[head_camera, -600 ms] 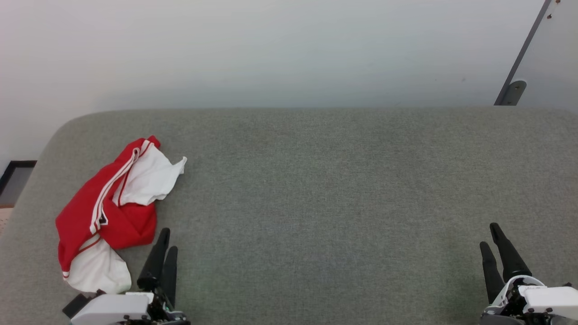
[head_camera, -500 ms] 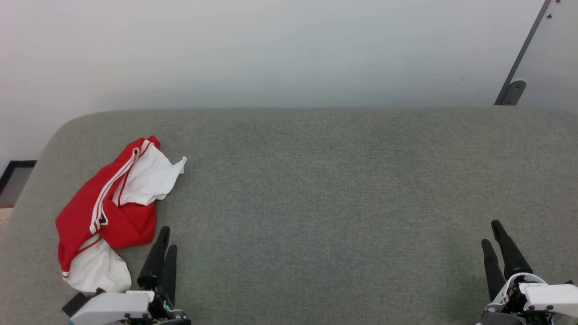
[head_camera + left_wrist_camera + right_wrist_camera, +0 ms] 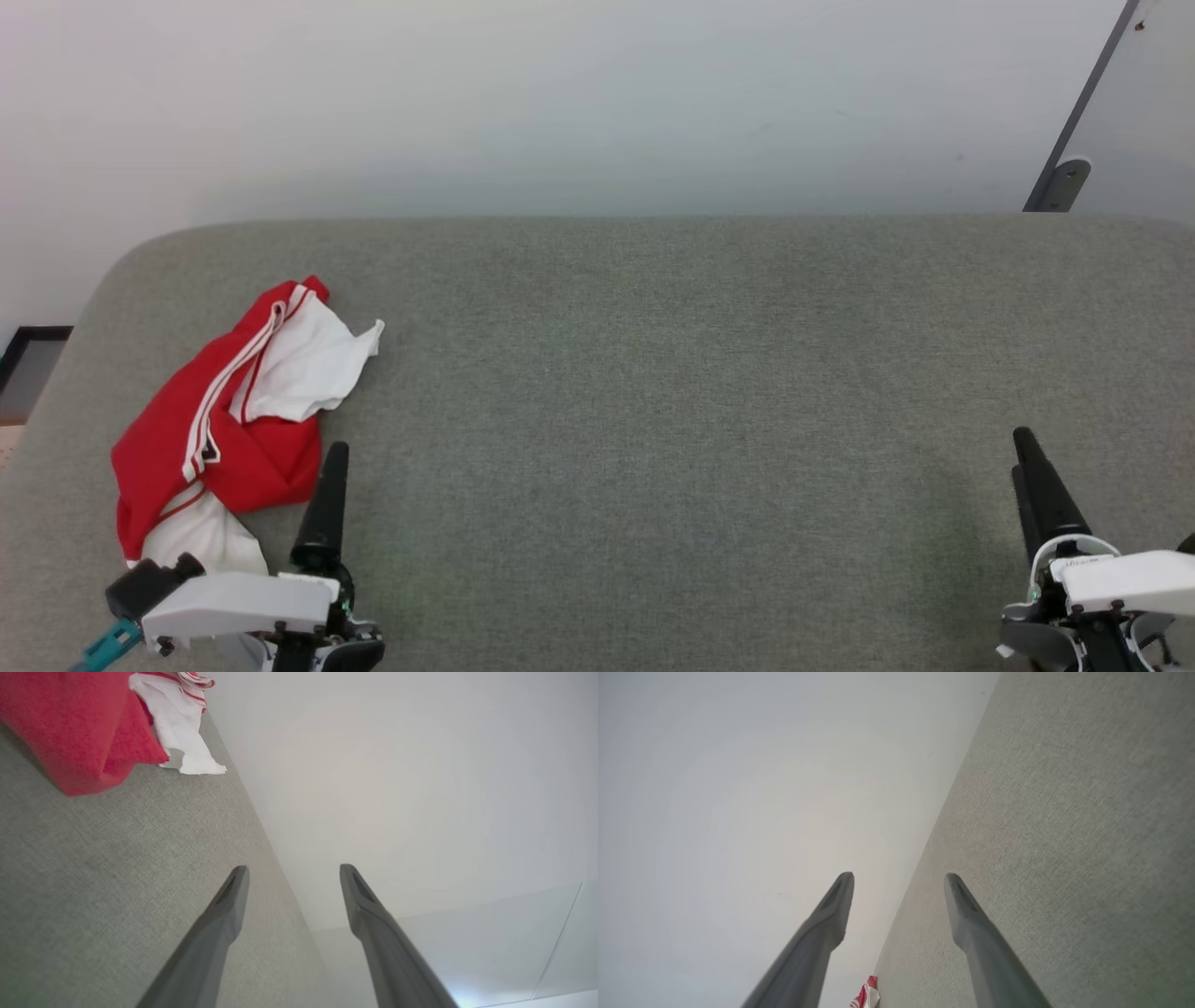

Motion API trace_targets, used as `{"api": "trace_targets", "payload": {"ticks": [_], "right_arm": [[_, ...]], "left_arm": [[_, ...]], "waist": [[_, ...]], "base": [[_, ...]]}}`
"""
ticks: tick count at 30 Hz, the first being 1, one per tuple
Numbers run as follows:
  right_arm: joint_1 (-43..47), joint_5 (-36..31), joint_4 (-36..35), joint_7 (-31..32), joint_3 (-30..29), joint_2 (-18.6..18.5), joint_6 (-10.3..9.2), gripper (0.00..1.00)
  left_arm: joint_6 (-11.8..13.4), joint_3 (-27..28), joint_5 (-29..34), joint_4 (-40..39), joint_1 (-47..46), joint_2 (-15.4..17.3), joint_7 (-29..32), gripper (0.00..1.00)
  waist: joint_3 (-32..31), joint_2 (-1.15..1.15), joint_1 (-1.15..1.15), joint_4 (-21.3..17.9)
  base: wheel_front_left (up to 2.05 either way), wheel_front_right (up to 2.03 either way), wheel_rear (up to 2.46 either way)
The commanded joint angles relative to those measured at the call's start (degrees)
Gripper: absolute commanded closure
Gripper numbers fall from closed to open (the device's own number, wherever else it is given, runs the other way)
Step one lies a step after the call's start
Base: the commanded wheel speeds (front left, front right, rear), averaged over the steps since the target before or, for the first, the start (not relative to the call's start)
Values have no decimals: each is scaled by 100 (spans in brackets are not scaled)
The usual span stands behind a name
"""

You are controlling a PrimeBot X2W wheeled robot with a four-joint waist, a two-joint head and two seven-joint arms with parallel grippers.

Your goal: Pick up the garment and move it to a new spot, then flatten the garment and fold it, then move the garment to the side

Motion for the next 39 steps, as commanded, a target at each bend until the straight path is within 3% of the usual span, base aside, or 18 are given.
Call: {"api": "trace_targets", "payload": {"ticks": [1, 19, 39], "right_arm": [[-220, -255, -55, -78, 57, -113, 0, 0], [-451, -2504, -43, -470, 170, -295, -1, 0], [-669, -4430, -68, -812, 134, -326, -3, 0]], "left_arm": [[23, 4, 343, -97, -180, 55, -63, 0], [257, -107, 2753, -226, -230, 76, -452, 0], [511, -405, 4438, -273, -348, 256, -797, 0]], "waist": [[8, 0, 0, 0], [92, 0, 0, -3], [224, 0, 0, -45]], "base": [[0, 0, 0], [0, 0, 0], [0, 0, 0]]}}
